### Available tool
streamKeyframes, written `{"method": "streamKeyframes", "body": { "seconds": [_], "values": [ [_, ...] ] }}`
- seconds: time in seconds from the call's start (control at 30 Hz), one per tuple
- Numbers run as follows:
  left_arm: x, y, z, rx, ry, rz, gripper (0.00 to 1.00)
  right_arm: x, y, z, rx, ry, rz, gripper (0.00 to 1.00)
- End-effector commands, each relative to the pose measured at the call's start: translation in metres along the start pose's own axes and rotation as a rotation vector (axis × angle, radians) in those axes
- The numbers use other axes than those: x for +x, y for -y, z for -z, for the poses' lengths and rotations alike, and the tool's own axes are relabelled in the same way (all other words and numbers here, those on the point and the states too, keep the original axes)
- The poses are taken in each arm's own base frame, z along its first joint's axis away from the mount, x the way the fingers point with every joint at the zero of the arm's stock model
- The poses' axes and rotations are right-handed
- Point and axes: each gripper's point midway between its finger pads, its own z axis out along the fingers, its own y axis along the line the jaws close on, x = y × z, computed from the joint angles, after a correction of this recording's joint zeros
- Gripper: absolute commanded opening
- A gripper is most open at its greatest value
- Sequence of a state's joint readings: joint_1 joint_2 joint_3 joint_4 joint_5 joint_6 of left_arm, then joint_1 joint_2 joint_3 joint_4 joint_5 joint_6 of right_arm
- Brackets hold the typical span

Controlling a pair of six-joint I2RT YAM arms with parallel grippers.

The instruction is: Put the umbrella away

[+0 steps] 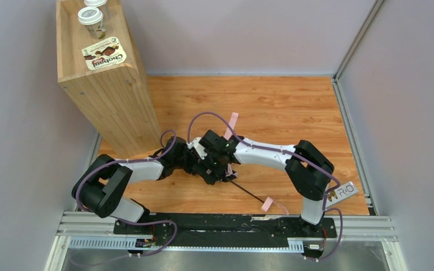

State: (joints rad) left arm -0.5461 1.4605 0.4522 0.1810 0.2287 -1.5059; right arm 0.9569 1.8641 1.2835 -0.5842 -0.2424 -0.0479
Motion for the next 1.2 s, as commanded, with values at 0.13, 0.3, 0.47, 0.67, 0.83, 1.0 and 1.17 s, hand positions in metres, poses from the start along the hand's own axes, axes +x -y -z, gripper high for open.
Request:
{"method": "streamKeyframes", "body": {
  "seconds": [0.13, 0.3, 0.47, 0.67, 0.83, 1.0, 1.17],
  "values": [
    [0.012, -0.086, 0.002, -0.309, -0.069, -0.028, 0.00, 0.002, 0.051, 0.011, 0.647, -0.074, 0.199, 0.93],
    [0.012, -0.080, 0.006, -0.309, -0.072, -0.025, 0.00, 0.001, 0.045, -0.010, 0.599, -0.090, 0.209, 0.73],
    [0.010, -0.068, 0.009, -0.279, -0.063, -0.046, 0.00, 0.012, 0.030, -0.033, 0.476, -0.126, 0.186, 0.28],
    [0.007, -0.041, 0.008, -0.172, -0.072, -0.186, 0.22, 0.029, 0.012, -0.046, 0.228, -0.119, 0.052, 0.00],
    [-0.003, -0.023, 0.019, -0.022, 0.027, -0.235, 0.79, 0.032, -0.004, -0.045, -0.007, -0.082, -0.077, 0.00],
    [-0.009, -0.021, 0.034, 0.054, 0.086, -0.211, 0.80, 0.027, -0.007, -0.040, -0.172, -0.036, -0.190, 0.00],
    [-0.005, -0.020, 0.046, 0.124, 0.080, -0.173, 0.81, 0.024, -0.004, -0.038, -0.234, -0.017, -0.241, 0.00]
  ]
}}
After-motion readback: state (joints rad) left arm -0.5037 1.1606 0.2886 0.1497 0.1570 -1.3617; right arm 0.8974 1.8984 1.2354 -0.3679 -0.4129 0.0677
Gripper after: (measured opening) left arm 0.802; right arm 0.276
